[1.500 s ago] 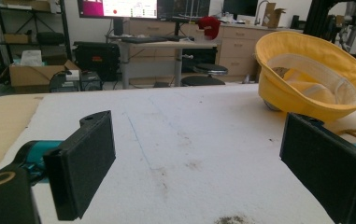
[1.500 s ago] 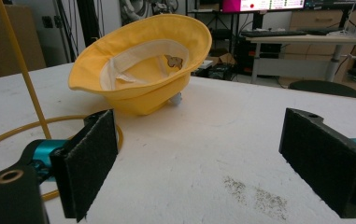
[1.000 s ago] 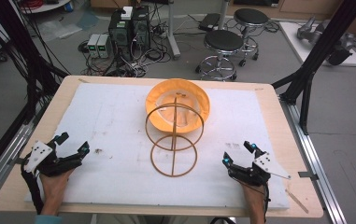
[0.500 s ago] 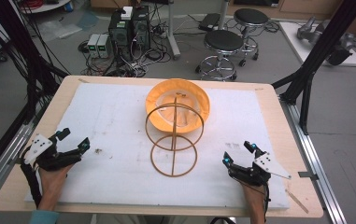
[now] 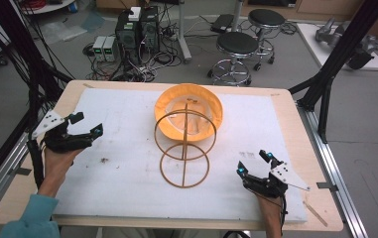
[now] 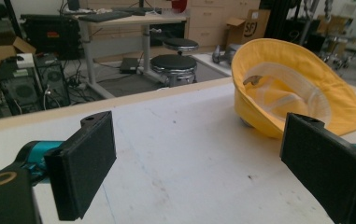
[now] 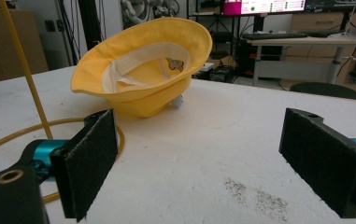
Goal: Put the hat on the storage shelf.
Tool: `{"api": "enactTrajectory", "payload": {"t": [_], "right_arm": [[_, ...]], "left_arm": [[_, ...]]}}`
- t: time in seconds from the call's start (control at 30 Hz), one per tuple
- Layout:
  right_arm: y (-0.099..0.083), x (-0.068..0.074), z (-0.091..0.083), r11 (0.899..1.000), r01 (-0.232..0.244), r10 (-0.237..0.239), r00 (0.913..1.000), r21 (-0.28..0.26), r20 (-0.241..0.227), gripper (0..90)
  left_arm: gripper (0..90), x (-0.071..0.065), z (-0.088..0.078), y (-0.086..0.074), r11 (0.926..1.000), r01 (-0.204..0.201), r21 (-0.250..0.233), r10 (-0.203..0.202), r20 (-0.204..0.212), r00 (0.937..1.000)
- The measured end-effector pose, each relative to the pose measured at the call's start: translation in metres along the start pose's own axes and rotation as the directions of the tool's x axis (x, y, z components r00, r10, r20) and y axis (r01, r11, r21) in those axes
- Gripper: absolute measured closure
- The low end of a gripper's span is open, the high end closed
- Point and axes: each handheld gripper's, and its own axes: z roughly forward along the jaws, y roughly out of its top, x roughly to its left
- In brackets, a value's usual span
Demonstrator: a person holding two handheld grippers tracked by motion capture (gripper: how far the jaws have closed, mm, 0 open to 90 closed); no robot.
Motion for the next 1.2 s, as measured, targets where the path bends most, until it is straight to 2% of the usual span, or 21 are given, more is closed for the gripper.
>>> {"api": "enactTrajectory", "payload": {"t": [0.03, 0.2, 0.37, 0.5, 0.6, 0.7, 0.87, 1.0, 1.2], "right_arm": [[0.0, 0.0, 0.0, 1.0, 0.001, -0.001, 1.0, -0.001, 0.0, 10.7], [0.0, 0.0, 0.0, 1.0, 0.001, -0.001, 1.0, -0.001, 0.0, 10.7], [0.0, 0.0, 0.0, 1.0, -0.004, 0.004, 1.0, -0.003, -0.003, 10.7], [0.0, 0.0, 0.0, 1.0, -0.005, 0.005, 1.0, -0.004, 0.003, 10.7], [0.0, 0.001, 0.0, 1.0, -0.002, 0.002, 1.0, -0.002, 0.003, 10.7], [0.0, 0.001, 0.0, 1.0, -0.001, 0.001, 1.0, -0.001, 0.001, 10.7], [0.0, 0.001, -0.001, 1.0, -0.002, 0.002, 1.0, -0.001, 0.0, 10.7], [0.0, 0.0, 0.0, 1.0, 0.001, -0.001, 1.0, -0.004, 0.001, 10.7], [0.0, 0.0, 0.0, 1.0, -0.001, 0.001, 1.0, -0.004, -0.001, 10.7]], "left_arm": [[11.1, 0.001, 0.005, 0.003, 0.9999, -0.005, 0.015, 0.005, 0.005, 1.0], [11.2, 0.008, 0.029, 0.018, 0.998, 0.023, 0.06, -0.025, 0.047, 0.9986], [11.2, 0.011, 0.05, 0.032, 0.9928, 0.024, 0.117, -0.034, 0.089, 0.9955], [11.2, 0.008, 0.067, 0.045, 0.9918, -0.001, 0.128, -0.012, 0.103, 0.9946], [11.2, 0.004, 0.078, 0.049, 0.9906, -0.005, 0.137, -0.012, 0.118, 0.993], [11.6, 0.0, 0.093, 0.052, 0.9889, -0.004, 0.149, -0.019, 0.152, 0.9882], [12.3, -0.005, 0.119, 0.057, 0.9792, -0.006, 0.203, -0.034, 0.197, 0.9798], [12.4, -0.009, 0.138, 0.059, 0.9717, -0.016, 0.236, -0.036, 0.216, 0.9757], [15.1, -0.018, 0.162, 0.052, 0.956, -0.027, 0.292, -0.047, 0.242, 0.9692]]}}
